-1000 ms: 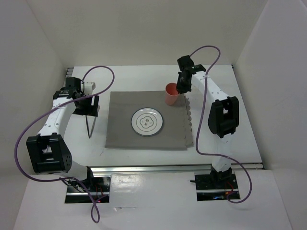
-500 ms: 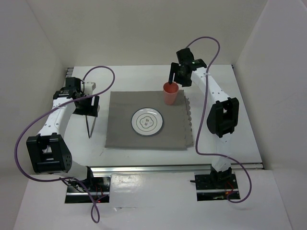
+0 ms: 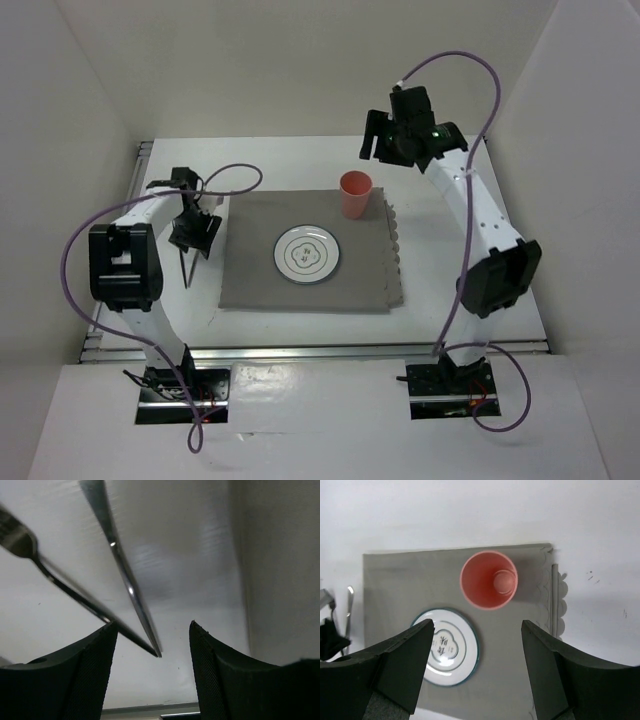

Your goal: Set the dinner table for one person

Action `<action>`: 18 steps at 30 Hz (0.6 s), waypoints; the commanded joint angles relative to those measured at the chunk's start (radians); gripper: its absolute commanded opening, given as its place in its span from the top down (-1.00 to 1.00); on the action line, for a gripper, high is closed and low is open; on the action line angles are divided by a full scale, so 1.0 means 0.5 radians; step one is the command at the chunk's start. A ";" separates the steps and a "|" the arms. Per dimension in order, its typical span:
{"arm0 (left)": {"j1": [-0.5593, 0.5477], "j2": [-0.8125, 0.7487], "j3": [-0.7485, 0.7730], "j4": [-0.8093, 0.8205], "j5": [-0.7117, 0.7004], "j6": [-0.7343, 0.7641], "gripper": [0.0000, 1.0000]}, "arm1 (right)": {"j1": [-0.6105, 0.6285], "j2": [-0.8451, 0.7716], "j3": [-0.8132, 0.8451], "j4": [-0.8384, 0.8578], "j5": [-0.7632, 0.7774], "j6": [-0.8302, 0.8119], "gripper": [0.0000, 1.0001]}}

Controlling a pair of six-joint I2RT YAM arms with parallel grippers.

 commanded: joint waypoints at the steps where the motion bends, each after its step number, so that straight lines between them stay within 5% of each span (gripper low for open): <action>1: -0.015 0.164 0.077 -0.016 -0.125 0.087 -0.31 | 0.061 -0.257 -0.147 0.075 0.032 -0.027 -0.57; 8: -0.033 0.285 -0.012 0.094 -0.260 0.087 -0.15 | 0.080 -0.457 -0.387 0.093 0.033 0.010 -0.59; 15: -0.033 0.469 0.028 -0.006 -0.089 0.087 0.40 | 0.080 -0.524 -0.424 0.112 0.033 0.010 -0.59; 18: -0.033 0.515 0.086 -0.025 0.003 0.066 1.00 | 0.080 -0.561 -0.448 0.112 0.051 0.010 -0.59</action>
